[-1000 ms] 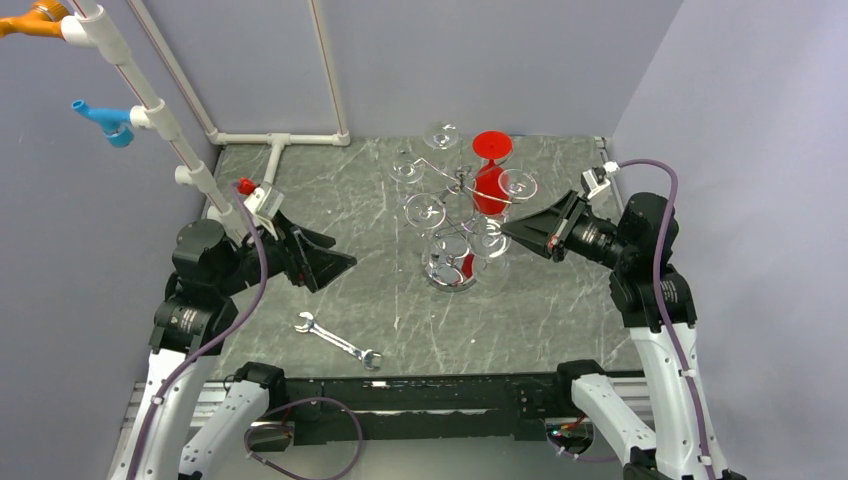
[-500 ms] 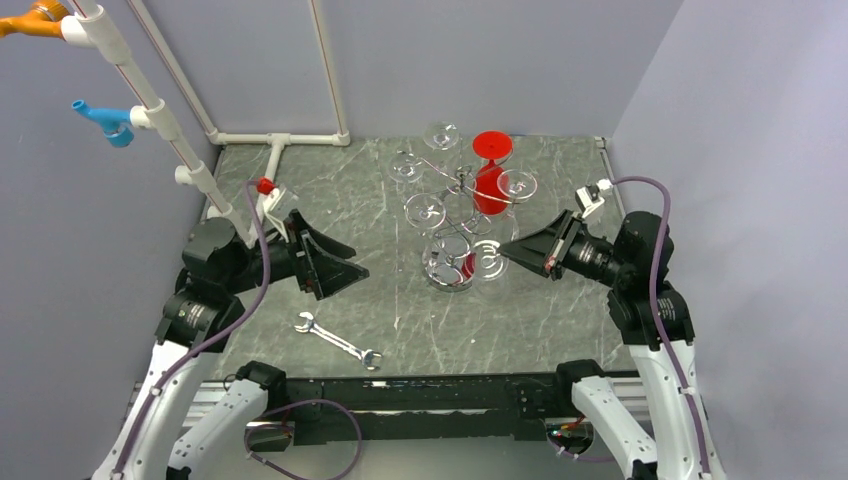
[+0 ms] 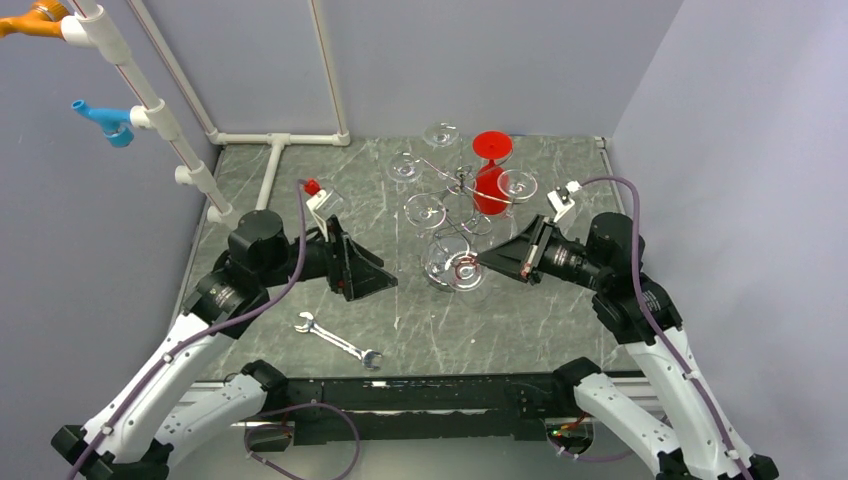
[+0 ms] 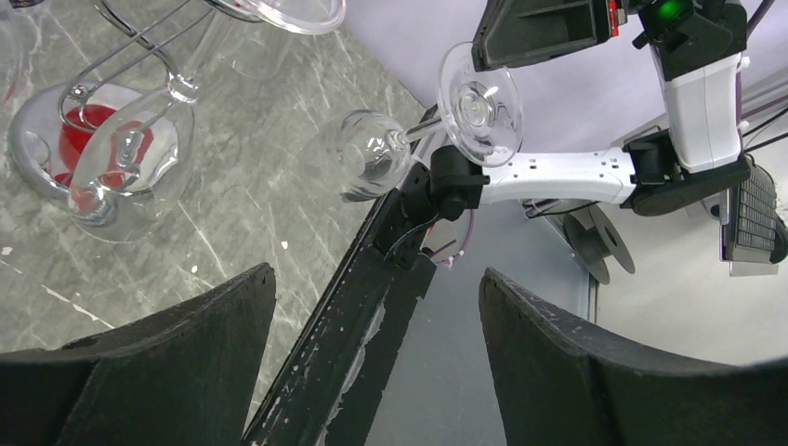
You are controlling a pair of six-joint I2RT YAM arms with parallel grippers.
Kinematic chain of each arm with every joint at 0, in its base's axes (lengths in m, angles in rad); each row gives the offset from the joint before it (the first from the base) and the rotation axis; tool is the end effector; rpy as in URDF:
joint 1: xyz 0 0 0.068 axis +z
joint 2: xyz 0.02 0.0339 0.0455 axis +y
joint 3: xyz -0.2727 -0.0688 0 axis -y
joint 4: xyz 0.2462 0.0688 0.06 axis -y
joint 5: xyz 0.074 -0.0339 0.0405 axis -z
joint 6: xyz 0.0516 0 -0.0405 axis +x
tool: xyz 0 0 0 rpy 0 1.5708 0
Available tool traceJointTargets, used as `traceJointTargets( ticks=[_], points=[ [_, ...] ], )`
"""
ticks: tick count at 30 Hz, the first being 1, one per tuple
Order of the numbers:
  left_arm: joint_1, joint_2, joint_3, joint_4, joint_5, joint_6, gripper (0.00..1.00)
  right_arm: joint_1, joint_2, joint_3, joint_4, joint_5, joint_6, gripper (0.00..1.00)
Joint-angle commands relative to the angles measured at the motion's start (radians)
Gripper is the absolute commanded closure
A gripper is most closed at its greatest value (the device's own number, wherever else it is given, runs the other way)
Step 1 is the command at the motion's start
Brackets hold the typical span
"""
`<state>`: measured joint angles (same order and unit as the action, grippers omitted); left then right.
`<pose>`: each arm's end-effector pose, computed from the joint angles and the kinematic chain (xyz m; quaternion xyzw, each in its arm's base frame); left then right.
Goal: Take the wine glass off the wine glass rack
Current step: Place the wine glass at the center of the board.
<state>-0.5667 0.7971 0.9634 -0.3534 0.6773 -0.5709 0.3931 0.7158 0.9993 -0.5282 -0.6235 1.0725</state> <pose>0.1299 -0.1210 0.3873 0.2104 0.7268 -0.5397 0.3692 0.1236 0.0839 0.3908 0.0719 0.7702 0.5716 0.2738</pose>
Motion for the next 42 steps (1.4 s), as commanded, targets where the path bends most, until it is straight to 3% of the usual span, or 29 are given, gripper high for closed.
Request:
traceJointTargets(
  ticks=[1,27,42],
  points=[
    [-0.045,0.013,0.019,0.040,-0.070,-0.019,0.16,0.056,0.013,0.036,0.124,0.071,0.006,1.00],
    [-0.093,0.034,0.049,0.025,-0.106,-0.091,0.22,0.361,0.174,0.110,0.262,0.221,-0.026,1.00],
    [-0.094,-0.019,0.067,-0.040,-0.078,-0.071,0.28,0.457,0.282,0.171,0.317,0.244,-0.055,1.00]
  ],
)
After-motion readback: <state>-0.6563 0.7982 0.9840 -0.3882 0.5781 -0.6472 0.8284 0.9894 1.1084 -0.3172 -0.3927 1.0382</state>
